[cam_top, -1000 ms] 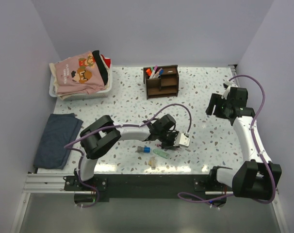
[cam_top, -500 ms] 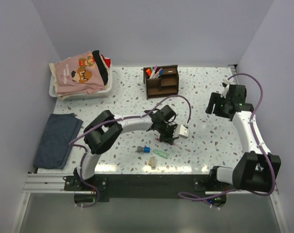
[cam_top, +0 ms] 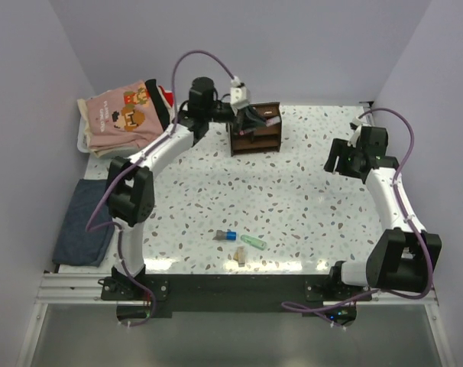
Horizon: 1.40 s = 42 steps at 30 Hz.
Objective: Sort the stationery into containers
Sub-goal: Pick up the pen from the center of the board, then place the pen in the storage box.
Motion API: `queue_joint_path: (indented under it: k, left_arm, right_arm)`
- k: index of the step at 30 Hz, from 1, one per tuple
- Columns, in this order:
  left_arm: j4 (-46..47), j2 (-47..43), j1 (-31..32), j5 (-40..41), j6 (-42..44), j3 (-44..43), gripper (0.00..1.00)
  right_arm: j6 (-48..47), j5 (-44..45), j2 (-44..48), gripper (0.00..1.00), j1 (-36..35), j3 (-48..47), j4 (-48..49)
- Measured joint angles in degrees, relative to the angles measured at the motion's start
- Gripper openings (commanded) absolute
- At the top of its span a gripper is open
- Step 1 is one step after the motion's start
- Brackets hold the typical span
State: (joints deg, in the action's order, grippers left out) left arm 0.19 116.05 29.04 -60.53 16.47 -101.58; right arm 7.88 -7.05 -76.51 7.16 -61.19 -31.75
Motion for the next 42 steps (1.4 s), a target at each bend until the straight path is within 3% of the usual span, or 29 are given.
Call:
queue_joint_path:
  k: [2, 4, 7, 14, 42]
  left_arm:
    - [19.65, 2.21, -4.57, -1.49, -12.39, 1.66, 0.00]
    - [30.10, 7.93, -7.61, -1.70, -20.90, -4.35, 0.00]
    - [39.45, 15.12, -9.90, -0.11, -26.71, -10.88, 0.00]
    - [46.05, 22.18, -9.38, 1.01, -30.56, -15.04, 0.00]
    - [63.87, 35.15, -12.81, 4.42, -46.18, -17.53, 0.00]
  right_arm:
    - [0.00, 0.00, -0.59, 0.70, 0.00, 0.00, 0.61]
    - [-0.02, 0.02, -1.40, 0.70, 0.00, 0.00, 1.20]
    - [-0.46, 0.04, -3.06, 0.70, 0.00, -0.46, 1.38]
    - [-2.47, 0.55, -5.66, 0.70, 0.00, -3.17, 1.20]
    - [-12.59, 6.12, -17.73, 0.70, -1.29, -11.67, -3.08]
